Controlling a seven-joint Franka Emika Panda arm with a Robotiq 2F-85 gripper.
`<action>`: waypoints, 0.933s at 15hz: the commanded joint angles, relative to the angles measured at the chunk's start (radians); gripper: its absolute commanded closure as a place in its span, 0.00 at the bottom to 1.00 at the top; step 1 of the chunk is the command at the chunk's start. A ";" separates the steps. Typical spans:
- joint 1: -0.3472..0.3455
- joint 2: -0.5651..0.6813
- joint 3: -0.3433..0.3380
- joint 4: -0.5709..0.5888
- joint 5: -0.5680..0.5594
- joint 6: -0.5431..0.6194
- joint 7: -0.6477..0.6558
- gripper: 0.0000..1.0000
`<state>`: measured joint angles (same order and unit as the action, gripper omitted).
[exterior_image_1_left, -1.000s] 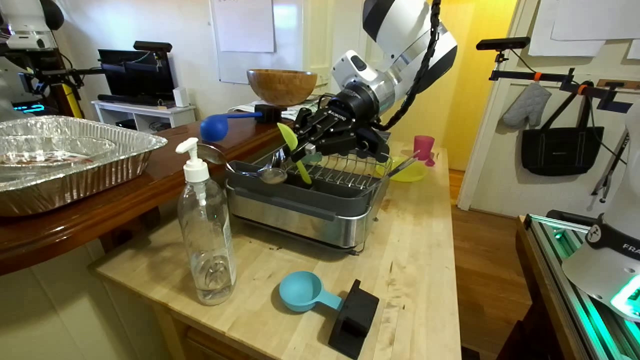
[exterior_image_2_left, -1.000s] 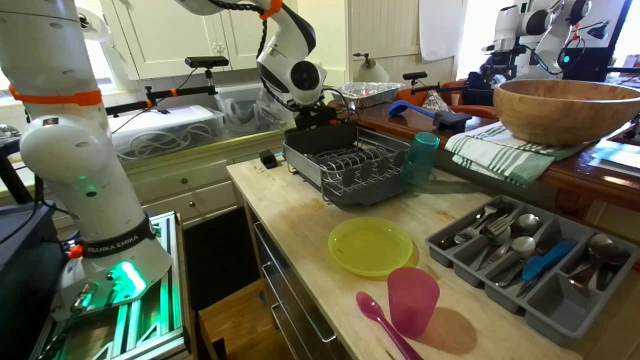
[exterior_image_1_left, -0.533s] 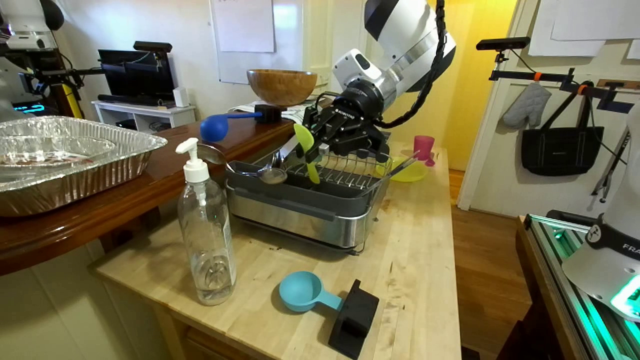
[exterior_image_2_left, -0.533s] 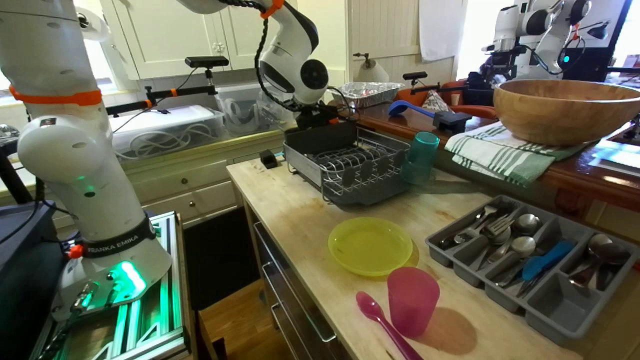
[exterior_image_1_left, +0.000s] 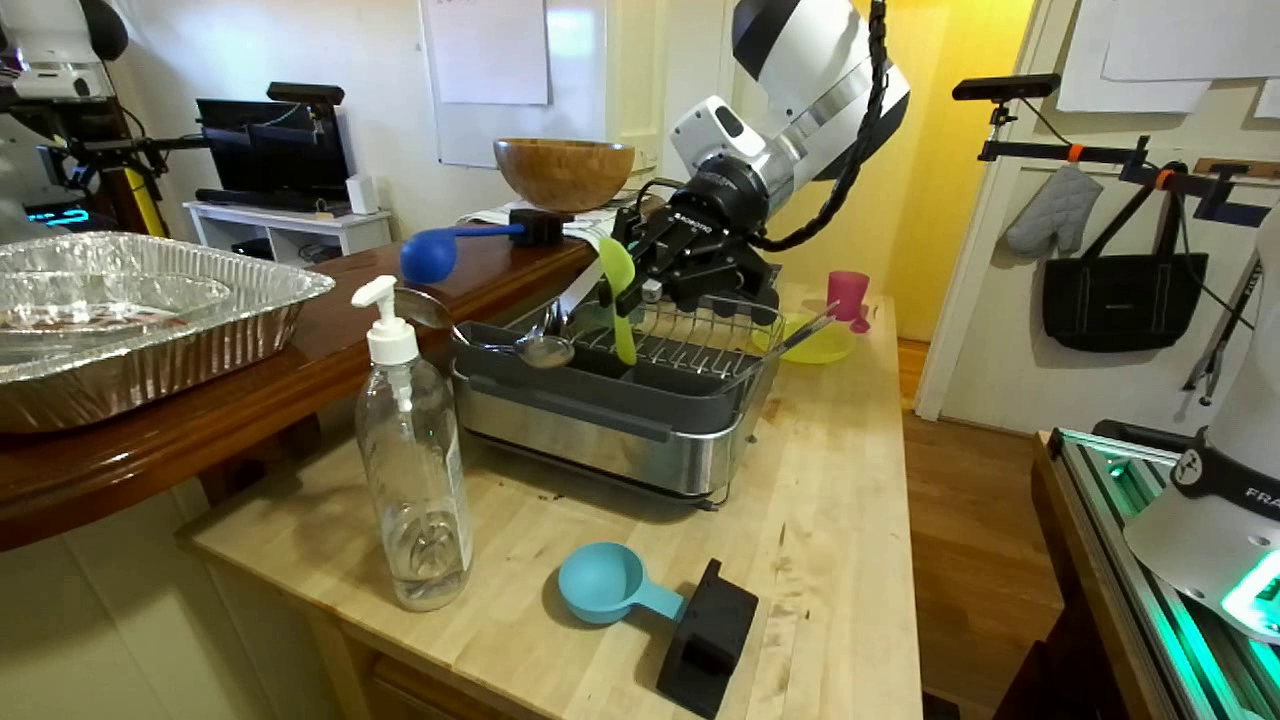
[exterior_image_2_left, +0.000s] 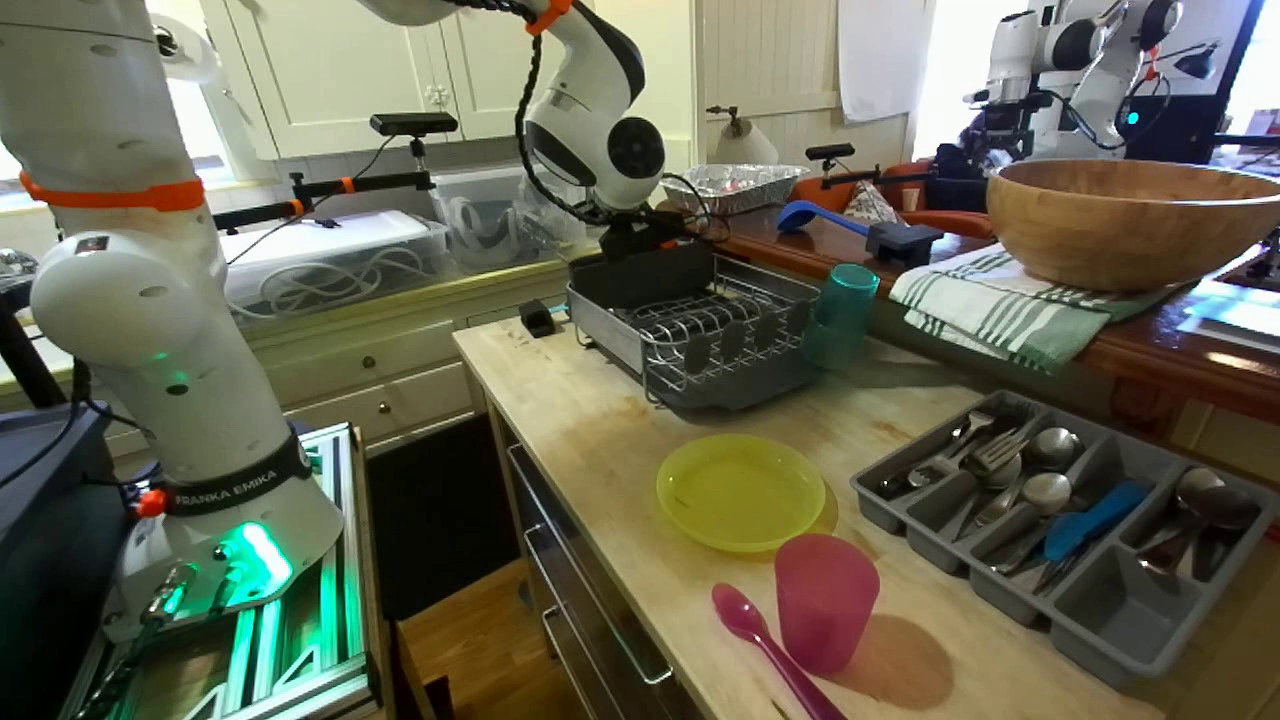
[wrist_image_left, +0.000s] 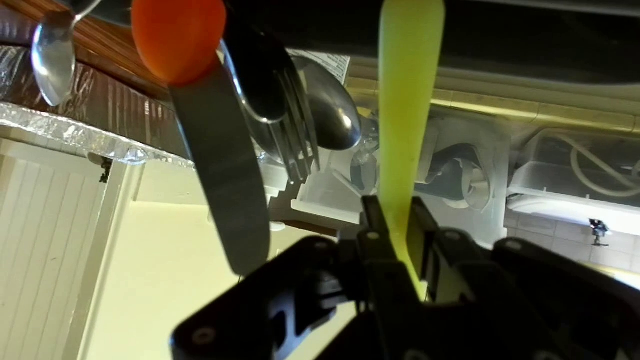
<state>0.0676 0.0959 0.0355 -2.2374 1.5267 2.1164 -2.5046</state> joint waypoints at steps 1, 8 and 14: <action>-0.008 0.014 0.000 0.010 0.013 0.004 -0.040 0.96; 0.001 0.047 0.010 0.028 0.061 0.006 -0.056 0.96; 0.005 0.080 0.014 0.047 0.084 0.017 -0.067 0.96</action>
<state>0.0674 0.1414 0.0461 -2.2192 1.5876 2.1169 -2.5428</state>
